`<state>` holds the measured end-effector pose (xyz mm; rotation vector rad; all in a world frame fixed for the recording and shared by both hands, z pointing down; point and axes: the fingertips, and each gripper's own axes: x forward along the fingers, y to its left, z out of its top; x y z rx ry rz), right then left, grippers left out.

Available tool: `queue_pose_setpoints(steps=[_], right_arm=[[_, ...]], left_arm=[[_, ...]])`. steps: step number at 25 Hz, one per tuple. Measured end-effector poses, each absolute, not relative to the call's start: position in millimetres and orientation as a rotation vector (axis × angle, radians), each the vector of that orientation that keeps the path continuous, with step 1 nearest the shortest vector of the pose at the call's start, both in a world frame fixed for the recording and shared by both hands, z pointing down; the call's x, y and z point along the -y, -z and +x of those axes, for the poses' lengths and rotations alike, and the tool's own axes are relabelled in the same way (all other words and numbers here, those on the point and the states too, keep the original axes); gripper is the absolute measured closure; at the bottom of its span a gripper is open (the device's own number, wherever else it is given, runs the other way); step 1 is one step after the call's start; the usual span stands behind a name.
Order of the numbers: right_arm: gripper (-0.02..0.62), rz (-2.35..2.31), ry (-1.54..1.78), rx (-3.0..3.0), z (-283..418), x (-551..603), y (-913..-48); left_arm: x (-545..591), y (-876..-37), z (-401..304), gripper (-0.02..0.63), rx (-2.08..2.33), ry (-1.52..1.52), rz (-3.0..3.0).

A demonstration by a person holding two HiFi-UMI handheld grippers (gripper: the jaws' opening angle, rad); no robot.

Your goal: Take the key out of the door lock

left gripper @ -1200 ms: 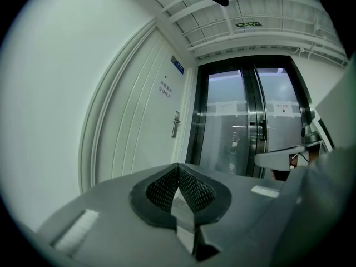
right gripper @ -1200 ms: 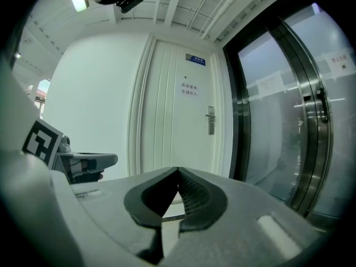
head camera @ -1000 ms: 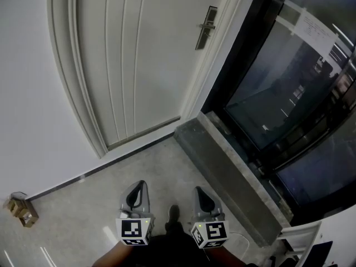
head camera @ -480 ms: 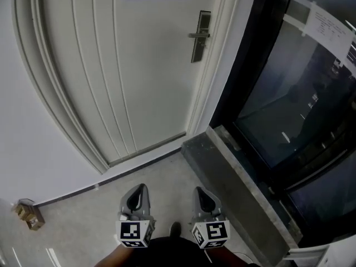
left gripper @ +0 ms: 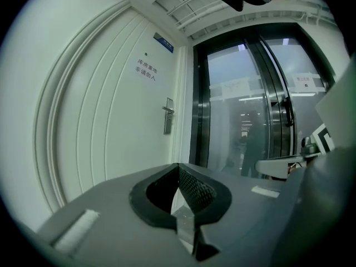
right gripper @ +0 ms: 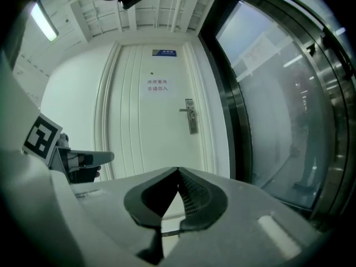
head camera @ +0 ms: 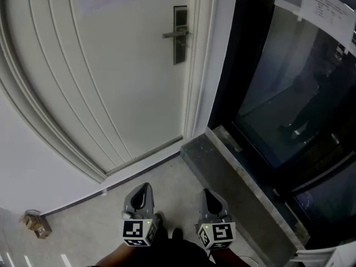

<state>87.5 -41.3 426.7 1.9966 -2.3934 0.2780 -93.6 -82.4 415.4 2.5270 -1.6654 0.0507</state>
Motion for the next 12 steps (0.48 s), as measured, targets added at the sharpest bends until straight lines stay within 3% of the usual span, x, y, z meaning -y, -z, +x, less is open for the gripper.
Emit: queue_pose_setpoints(steps=[12], right_arm=[[0.604, 1.999, -0.320, 2.262, 147, 118, -439]], left_arm=[[198, -418, -21, 0.588, 1.550, -0.074, 2.589]])
